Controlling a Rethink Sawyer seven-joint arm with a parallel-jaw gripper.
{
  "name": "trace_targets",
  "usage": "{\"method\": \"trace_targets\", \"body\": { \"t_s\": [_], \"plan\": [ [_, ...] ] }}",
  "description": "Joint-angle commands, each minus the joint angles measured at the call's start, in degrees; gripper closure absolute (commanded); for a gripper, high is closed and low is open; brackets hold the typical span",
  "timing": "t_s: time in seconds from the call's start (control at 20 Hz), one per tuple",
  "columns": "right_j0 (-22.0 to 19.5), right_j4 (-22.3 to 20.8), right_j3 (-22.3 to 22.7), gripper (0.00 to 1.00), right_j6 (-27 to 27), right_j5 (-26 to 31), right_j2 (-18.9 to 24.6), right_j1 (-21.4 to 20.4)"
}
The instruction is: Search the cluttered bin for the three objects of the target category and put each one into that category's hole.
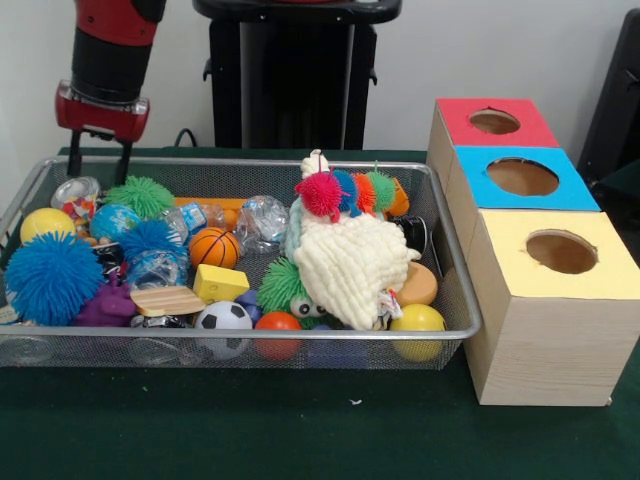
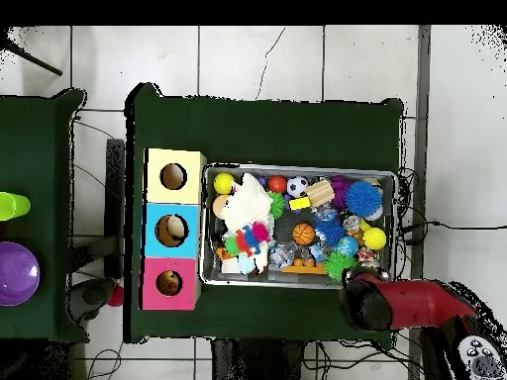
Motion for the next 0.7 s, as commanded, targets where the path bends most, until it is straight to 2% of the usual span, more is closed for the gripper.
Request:
{"method": "trace_targets", "body": {
  "t_s": [0.05, 0.2, 0.45, 0.55, 0.7],
  "plan": [
    [-3.24, -5.07, 0.91, 0.0, -2.74, -5.23, 4.15, 2.81],
    [-2.35, -7.36, -0.34, 0.0, -2.28, -6.11, 3.18, 3.53],
    [0.28, -10.0, -1.5, 0.0, 2.49, -10.7, 0.18, 4.76],
    [2.01, -10.24, -2.54, 0.0, 5.14, -14.18, -2.24, 5.98],
    [4.75, -8.35, -4.67, 0.0, 8.08, -21.19, -6.99, 9.12]
  ]
}}
